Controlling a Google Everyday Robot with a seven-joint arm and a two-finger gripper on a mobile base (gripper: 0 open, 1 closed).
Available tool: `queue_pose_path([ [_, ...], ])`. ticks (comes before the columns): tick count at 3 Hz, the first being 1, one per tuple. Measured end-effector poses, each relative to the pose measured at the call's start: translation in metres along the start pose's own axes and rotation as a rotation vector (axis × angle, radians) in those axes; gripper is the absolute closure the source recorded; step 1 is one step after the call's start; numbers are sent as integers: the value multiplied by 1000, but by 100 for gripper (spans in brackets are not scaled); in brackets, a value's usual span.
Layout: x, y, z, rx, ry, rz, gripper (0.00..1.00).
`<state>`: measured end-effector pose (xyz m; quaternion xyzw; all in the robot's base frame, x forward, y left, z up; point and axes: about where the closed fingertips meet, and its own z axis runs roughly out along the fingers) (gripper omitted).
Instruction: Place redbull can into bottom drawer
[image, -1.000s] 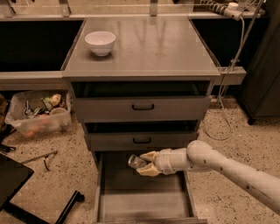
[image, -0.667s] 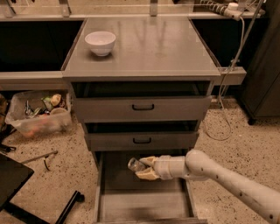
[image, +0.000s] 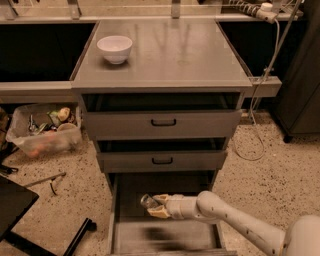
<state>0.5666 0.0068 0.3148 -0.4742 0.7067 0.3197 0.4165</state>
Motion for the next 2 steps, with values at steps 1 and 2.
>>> queue_pose_path([
  [1, 51, 2, 21, 0, 62, 42, 100],
  [2, 92, 2, 18, 9, 158, 56, 100],
])
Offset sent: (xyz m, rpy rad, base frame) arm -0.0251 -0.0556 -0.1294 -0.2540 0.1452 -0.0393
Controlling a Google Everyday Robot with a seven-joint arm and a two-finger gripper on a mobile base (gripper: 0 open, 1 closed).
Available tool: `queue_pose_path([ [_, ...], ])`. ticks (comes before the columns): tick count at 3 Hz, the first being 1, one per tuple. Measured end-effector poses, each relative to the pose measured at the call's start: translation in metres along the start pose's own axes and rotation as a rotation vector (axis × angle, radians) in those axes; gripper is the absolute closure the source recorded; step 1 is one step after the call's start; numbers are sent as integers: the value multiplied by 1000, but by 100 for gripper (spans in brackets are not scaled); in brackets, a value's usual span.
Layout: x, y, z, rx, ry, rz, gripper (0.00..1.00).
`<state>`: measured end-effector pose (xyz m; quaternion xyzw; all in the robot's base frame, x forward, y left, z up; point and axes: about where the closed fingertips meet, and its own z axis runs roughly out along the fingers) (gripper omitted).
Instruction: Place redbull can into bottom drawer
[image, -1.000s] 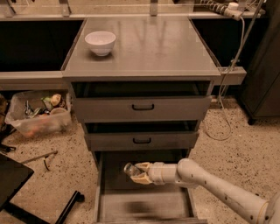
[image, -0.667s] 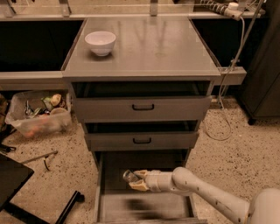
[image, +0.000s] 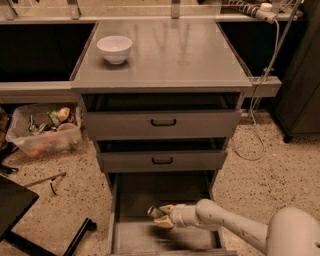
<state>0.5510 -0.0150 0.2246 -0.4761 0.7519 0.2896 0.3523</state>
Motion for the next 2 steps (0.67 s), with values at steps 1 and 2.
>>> queue_pose_path([
  [1, 35, -8, -9, 18, 69, 32, 100],
  [2, 67, -8, -6, -17, 116, 88, 100],
])
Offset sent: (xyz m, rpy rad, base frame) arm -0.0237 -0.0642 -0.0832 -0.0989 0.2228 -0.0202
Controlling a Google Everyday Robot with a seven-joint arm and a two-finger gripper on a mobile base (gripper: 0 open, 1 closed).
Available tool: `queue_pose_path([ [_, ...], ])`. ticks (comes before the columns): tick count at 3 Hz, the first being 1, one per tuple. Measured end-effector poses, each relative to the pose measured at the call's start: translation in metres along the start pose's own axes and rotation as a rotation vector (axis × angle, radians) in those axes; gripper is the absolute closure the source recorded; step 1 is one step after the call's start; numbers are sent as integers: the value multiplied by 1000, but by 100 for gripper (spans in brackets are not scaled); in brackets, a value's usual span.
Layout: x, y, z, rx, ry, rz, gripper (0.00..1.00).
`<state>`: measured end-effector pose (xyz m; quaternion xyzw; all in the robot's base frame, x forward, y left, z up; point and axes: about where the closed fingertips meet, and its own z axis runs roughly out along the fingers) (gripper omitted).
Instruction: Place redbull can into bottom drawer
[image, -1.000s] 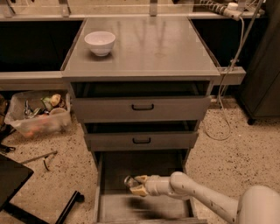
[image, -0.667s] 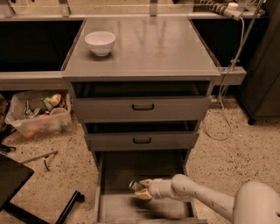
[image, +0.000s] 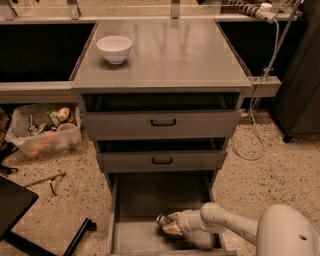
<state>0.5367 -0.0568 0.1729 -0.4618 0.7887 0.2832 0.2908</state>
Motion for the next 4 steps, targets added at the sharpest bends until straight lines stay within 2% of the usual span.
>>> queue_pose_path([
  [1, 19, 4, 19, -56, 20, 49, 100],
  [2, 20, 3, 19, -58, 20, 50, 81],
  [4, 20, 3, 19, -59, 20, 50, 35],
])
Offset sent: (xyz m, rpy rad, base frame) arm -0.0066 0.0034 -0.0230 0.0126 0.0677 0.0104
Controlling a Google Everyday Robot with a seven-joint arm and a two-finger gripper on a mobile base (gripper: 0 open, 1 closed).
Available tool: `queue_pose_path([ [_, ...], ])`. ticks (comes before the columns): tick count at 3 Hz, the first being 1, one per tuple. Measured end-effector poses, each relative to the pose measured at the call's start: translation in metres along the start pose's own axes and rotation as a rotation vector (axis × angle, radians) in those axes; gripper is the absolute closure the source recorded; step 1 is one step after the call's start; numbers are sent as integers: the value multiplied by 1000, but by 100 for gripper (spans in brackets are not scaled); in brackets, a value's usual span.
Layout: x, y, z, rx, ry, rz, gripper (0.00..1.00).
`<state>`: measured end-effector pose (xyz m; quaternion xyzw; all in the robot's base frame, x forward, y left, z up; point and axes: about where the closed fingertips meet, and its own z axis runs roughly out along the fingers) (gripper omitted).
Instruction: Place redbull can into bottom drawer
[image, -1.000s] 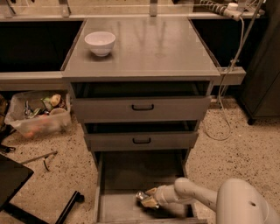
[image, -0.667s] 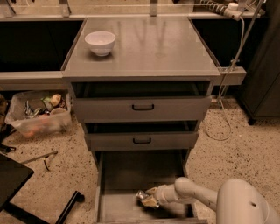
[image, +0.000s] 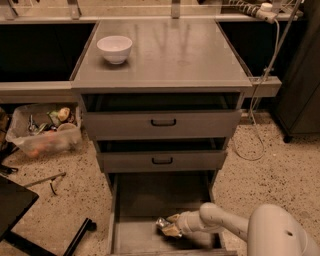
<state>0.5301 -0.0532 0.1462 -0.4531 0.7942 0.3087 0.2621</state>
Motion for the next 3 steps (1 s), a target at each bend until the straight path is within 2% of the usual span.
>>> queue_pose_path([
  [1, 0, 0, 0, 0, 0, 0, 12],
  [2, 0, 0, 0, 0, 0, 0, 0],
  [3, 0, 0, 0, 0, 0, 0, 0],
])
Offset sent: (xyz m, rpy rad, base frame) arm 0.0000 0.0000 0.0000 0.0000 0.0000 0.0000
